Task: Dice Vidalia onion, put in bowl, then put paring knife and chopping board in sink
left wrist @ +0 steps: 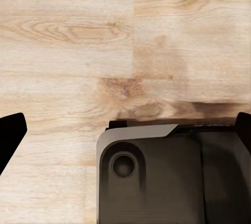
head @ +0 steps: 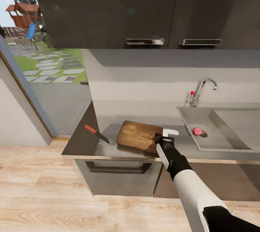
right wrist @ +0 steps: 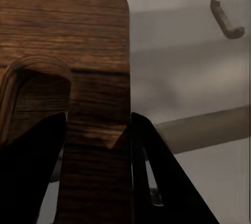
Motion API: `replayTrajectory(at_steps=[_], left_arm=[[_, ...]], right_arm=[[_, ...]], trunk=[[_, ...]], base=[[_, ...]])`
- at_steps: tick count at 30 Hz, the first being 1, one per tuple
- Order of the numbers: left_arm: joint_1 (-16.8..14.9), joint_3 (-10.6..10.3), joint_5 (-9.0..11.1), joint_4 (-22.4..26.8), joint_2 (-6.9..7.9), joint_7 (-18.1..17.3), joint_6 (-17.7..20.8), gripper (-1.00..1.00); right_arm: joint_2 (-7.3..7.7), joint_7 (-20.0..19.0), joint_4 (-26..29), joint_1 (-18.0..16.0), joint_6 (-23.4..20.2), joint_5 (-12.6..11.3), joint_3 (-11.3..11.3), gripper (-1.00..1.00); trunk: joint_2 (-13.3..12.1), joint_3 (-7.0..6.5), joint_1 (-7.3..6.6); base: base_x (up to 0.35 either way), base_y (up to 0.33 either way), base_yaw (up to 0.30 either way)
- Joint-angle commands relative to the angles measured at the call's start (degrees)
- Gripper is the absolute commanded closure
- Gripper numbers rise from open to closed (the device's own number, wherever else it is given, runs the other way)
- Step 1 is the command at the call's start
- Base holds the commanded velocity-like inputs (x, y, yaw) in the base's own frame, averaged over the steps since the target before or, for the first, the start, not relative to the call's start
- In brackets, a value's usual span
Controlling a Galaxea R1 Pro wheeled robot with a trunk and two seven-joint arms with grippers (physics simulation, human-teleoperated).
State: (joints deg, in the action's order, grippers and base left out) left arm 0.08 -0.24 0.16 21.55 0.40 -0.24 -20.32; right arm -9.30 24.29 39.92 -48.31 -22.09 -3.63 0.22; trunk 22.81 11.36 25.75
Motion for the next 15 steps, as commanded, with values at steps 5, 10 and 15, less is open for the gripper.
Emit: replayTrajectory(at_steps=[5,10,15], left_arm=[[0.0,0.0,0.0,0.1,-0.05,0.1,-0.1,-1.0],[0.0,0.0,0.0,0.1,-0.05,0.1,-0.1,-1.0],[0.0,0.0,0.0,0.1,-0.01,0.2,-0.1,-1.0]], right_arm=[[-0.02,0.3,0.1,0.0,-0.3,-0.4,0.0,1.0],[-0.07,0.3,0.1,0.0,-0.3,-0.4,0.0,1.0],[-0.1,0.3,0.0,0.0,-0.3,-0.4,0.1,1.0]], trunk=[[0.1,0.06,0.03],[0.1,0.06,0.03],[0.1,0.06,0.03]], base=[[0.024,-0.198,0.0],[0.101,-0.294,0.0],[0.135,-0.296,0.0]])
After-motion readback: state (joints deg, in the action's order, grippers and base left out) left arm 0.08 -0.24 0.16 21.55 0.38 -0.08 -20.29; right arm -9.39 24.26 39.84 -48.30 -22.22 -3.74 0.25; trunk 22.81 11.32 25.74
